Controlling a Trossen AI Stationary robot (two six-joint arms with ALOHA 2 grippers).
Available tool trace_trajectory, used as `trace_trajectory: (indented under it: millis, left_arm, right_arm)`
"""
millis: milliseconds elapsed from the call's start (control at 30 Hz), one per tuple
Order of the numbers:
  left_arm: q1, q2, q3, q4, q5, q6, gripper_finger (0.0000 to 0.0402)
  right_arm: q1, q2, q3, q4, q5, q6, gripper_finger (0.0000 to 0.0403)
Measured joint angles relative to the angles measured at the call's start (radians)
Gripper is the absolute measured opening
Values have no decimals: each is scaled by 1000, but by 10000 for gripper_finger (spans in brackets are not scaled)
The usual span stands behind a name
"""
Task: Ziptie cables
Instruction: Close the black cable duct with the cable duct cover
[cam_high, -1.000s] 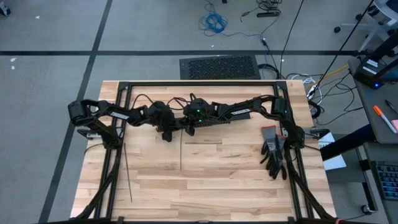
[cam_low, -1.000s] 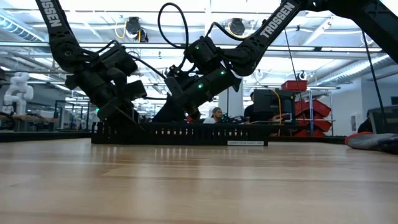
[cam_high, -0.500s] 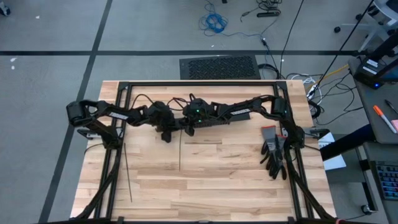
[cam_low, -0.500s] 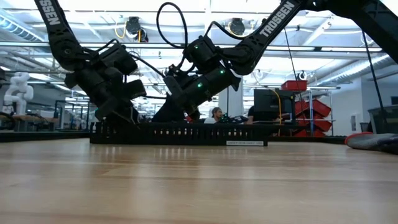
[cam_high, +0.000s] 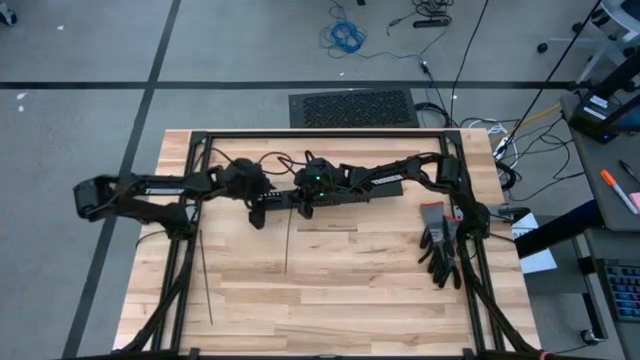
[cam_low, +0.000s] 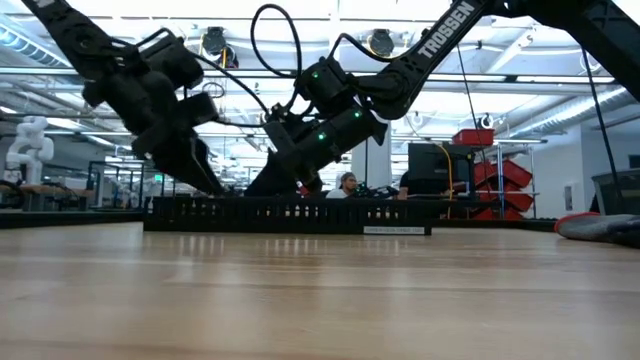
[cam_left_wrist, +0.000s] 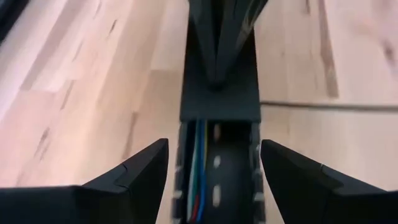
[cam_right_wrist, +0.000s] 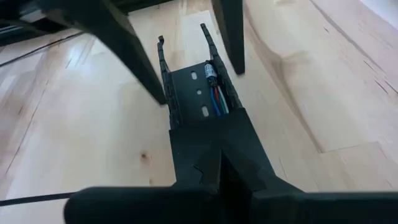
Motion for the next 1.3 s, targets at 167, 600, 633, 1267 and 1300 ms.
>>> trace_trajectory:
  millis: [167,600,633,1267,1300]
  left_arm:
    - [1,-22,-1,-53,-44,9,252]
    - [1,83,-2,29,43,16,252]
    - [1,85,-2,33,50,15,252]
    - [8,-292,196,-324,-240,-170,251]
    - [6,-322,197,-328,-240,-190,251]
  right_arm:
    - [0,0,0,-1,2,0,0]
    - [2,-1,0,-11,-1,0,0]
    - [2,-1,0,-11,-1,0,0]
    - [0,-24,-7,86,-43,-18,5]
    - [1,-34,-8,74,-48,-39,10]
